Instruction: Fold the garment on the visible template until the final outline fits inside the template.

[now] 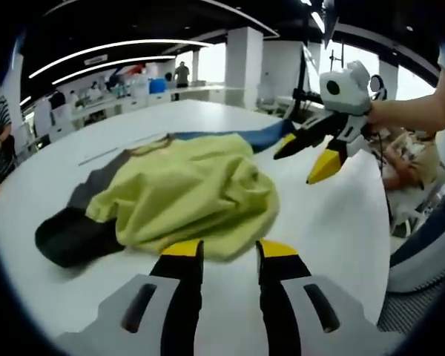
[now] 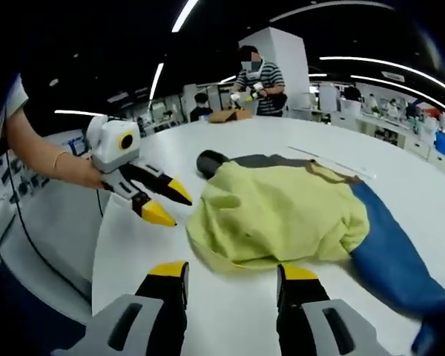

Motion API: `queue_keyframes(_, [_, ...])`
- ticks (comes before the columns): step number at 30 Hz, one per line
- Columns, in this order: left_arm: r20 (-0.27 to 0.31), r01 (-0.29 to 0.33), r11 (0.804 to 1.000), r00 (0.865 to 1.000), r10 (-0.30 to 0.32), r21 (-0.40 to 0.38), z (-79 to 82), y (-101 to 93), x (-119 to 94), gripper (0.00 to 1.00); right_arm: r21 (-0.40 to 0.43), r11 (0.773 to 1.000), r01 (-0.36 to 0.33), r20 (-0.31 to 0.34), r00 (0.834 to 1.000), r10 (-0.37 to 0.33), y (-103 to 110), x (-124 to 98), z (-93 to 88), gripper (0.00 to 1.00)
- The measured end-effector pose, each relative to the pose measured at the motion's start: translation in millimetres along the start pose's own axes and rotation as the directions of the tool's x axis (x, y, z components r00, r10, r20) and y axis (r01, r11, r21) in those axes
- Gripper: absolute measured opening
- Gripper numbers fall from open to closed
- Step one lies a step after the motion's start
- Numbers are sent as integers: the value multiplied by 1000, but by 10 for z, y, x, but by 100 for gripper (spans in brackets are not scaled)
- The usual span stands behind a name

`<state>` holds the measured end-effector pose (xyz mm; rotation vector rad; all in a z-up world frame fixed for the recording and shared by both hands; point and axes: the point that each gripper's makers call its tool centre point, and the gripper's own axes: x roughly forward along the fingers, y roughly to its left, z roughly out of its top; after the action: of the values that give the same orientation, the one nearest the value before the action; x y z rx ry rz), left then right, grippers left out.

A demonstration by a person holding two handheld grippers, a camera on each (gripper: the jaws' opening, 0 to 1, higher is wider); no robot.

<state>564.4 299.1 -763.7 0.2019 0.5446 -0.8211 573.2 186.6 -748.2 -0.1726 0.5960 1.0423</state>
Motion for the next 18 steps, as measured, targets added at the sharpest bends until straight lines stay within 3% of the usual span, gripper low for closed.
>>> queue_keyframes(18, [-43, 4, 1000, 999, -3, 29, -86, 59, 128, 23, -167, 984, -62, -105, 993, 45, -34, 248, -126, 40])
